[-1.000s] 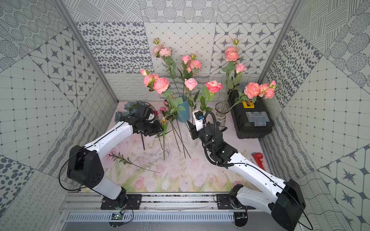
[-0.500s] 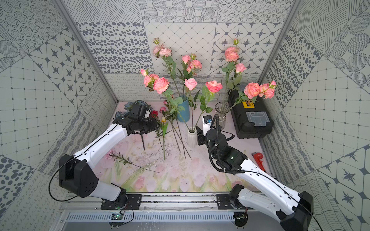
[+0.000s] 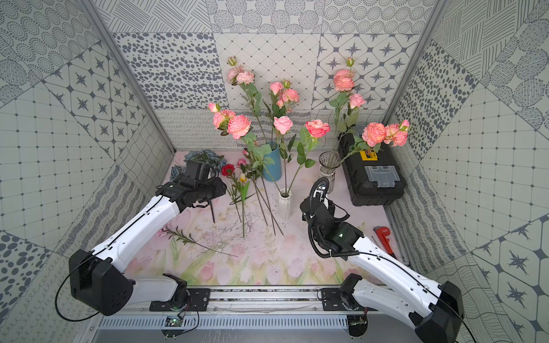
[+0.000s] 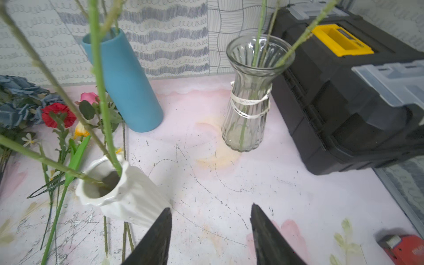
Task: Place the pink flowers into the vase
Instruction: Reset both arms
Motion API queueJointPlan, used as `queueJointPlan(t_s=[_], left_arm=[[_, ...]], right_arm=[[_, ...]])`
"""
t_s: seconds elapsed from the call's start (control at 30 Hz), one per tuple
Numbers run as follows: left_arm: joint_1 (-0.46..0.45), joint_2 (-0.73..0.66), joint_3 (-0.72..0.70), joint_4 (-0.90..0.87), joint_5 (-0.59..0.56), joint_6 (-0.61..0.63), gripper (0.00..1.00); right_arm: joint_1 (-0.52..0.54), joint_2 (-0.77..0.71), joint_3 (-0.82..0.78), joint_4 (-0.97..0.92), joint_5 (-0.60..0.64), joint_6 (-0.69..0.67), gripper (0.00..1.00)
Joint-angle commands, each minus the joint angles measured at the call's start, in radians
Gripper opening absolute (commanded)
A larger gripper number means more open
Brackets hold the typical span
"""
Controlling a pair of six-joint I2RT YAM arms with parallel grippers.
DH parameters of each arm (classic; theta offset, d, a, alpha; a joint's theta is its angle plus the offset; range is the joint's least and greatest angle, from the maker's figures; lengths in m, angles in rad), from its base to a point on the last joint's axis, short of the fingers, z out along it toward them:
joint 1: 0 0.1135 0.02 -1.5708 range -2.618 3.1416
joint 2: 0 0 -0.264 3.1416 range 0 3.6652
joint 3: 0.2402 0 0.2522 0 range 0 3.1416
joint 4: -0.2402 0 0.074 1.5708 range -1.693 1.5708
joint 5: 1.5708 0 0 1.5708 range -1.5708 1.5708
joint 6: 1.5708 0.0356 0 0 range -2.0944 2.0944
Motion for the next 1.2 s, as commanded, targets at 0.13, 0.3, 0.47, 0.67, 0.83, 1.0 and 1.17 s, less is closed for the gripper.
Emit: queueJointPlan(t_s=[0.13, 0.3, 0.47, 0.67, 0.83, 1.0, 1.17], left_arm=[[-0.007, -0.094, -0.073, -0.123, -0.379, -0.109, 0.56], [-0.005, -0.146, -0.1, -0.164, -0.485, -0.15, 0.7], [-0.004, -0.187, -0.124, -0.18, -0.557, -0.181, 0.93], [0.013, -0.163, -0.111, -0.215, -0.583, -0.204, 0.98], [0.038, -0.167, -0.116, -0.198, -0.568, -0.167, 0.98], [0.052, -0.135, -0.092, -0.217, -0.564, -0.148, 0.99], [0.054, -0.074, -0.026, -0.256, -0.558, -0.116, 0.99]], right_arm=[[-0.108, 0.001, 0.02, -0.144, 0.04, 0.152, 0.68], [-0.185, -0.019, 0.023, -0.19, 0.024, 0.172, 0.82], [-0.265, -0.013, 0.04, -0.209, -0.008, 0.16, 0.95], [-0.347, -0.008, 0.039, -0.195, -0.059, 0.156, 0.98], [-0.395, 0.001, 0.052, -0.191, -0.105, 0.151, 0.98], [-0.402, -0.004, 0.072, -0.175, -0.125, 0.135, 0.98], [-0.402, -0.01, 0.106, -0.213, -0.095, 0.14, 0.98]])
